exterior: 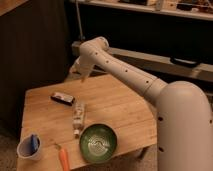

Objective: Push the eraser across the table

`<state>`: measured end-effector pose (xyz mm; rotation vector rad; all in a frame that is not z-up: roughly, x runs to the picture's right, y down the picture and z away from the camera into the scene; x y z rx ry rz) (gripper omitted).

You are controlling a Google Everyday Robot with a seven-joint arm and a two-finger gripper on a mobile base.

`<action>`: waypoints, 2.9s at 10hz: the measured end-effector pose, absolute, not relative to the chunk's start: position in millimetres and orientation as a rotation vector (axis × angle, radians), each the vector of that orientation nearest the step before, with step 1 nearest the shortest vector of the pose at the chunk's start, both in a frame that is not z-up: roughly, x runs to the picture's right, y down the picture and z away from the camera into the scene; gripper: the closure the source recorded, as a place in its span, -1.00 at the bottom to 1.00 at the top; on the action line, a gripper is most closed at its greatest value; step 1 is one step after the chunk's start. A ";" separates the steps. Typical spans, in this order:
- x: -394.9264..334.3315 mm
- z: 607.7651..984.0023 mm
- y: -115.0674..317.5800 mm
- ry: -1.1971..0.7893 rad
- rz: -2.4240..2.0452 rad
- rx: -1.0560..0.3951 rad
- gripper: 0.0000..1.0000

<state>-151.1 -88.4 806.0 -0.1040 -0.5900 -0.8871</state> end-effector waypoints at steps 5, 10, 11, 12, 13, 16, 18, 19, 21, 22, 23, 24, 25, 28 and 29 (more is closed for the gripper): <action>-194.7 844.3 -74.3 -0.630 -1.035 -0.180 0.66; -217.1 865.9 -49.2 -0.685 -1.055 -0.181 1.00; -227.8 877.6 -46.5 -0.653 -1.072 -0.178 1.00; -238.5 888.7 -43.4 -0.624 -1.098 -0.178 1.00; -244.9 899.8 -39.2 -0.600 -1.122 -0.180 1.00; -253.4 926.6 -35.6 -0.568 -1.191 -0.183 1.00; -265.1 945.0 -26.8 -0.575 -1.236 -0.207 1.00; -267.6 950.7 -24.0 -0.577 -1.250 -0.218 1.00; -275.6 958.7 -19.4 -0.582 -1.270 -0.231 1.00; -278.9 964.9 -17.2 -0.583 -1.282 -0.241 1.00; -280.6 969.0 -14.8 -0.587 -1.287 -0.247 1.00; -281.0 973.8 -11.3 -0.588 -1.297 -0.255 1.00; -281.9 976.7 -9.2 -0.589 -1.307 -0.260 1.00; -277.2 983.1 3.3 -0.586 -1.339 -0.286 1.00; -274.9 980.6 7.8 -0.586 -1.356 -0.292 1.00</action>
